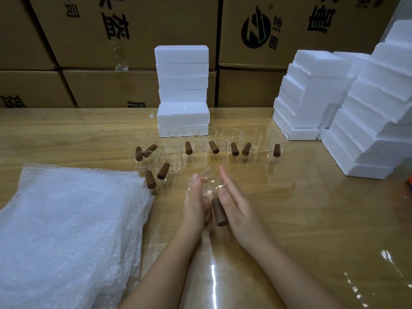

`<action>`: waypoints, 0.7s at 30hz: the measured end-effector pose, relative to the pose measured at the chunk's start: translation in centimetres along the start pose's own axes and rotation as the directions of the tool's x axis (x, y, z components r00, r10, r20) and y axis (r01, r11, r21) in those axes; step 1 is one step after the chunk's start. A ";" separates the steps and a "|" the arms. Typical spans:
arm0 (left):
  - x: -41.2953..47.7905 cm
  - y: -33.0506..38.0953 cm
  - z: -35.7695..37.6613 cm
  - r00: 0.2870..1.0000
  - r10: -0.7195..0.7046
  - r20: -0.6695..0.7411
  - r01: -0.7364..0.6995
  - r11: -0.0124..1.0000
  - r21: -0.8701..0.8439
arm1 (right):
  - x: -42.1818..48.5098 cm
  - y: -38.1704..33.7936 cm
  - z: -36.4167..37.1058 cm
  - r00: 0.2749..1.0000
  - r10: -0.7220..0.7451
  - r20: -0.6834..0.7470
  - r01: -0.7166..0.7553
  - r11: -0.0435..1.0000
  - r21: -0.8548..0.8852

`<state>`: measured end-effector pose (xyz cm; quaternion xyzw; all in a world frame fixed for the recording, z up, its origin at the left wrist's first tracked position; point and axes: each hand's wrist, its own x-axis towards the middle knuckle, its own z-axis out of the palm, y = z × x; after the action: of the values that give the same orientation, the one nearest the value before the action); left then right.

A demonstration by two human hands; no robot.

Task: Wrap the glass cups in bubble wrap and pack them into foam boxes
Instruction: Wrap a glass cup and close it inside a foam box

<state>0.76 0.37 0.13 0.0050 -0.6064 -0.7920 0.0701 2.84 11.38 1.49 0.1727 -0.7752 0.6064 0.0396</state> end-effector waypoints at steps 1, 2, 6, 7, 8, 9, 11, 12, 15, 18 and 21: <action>0.0 0.2 0.0 1.000 0.010 -0.017 -0.010 1.000 0.004 | 0.0 0.1 0.1 1.000 0.000 0.002 0.000 1.000 -0.003; 0.1 0.3 -0.2 0.999 0.021 -0.047 -0.021 1.000 -0.004 | -0.1 0.1 0.2 1.000 -0.001 0.006 0.001 1.000 -0.005; 0.5 0.3 -0.8 0.981 -0.078 -0.180 0.058 0.992 -0.109 | -0.4 0.2 0.7 0.998 -0.064 0.027 0.066 0.995 -0.069; 0.5 0.3 -0.9 0.976 -0.103 -0.194 0.077 0.988 -0.135 | -0.5 0.2 0.8 0.995 -0.092 0.028 0.095 0.990 -0.106; 0.5 0.3 -1.0 0.973 -0.114 -0.201 0.086 0.986 -0.142 | -0.6 0.2 0.8 0.993 -0.119 0.024 0.121 0.983 -0.139; 0.5 0.2 -1.0 0.972 -0.114 -0.204 0.087 0.987 -0.135 | -0.7 0.1 0.9 0.989 -0.144 0.016 0.145 0.976 -0.161; 0.4 0.3 -0.8 0.978 -0.101 -0.182 0.083 0.991 -0.104 | -0.8 -0.2 0.9 0.977 -0.215 0.001 0.211 0.958 -0.195; 0.3 0.4 -0.6 0.983 -0.089 -0.159 0.076 0.994 -0.081 | -0.8 -0.3 0.8 0.966 -0.258 -0.004 0.252 0.946 -0.202; 0.2 0.7 -0.3 0.999 -0.019 -0.051 0.020 1.000 0.010 | -0.6 -0.6 0.8 0.947 -0.319 -0.046 0.310 0.942 -0.131; 0.0 0.7 0.0 0.999 0.009 0.043 -0.012 0.997 0.073 | -0.2 -0.3 0.7 0.958 -0.268 -0.100 0.260 0.962 -0.088; -0.6 0.6 0.4 0.991 -0.002 0.133 -0.009 0.996 0.085 | 0.2 0.5 0.2 0.985 -0.152 -0.083 0.146 0.986 -0.075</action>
<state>1.34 0.66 0.75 -0.0457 -0.6432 -0.7637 0.0306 2.53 11.23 1.05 0.2017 -0.7780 0.5817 0.1253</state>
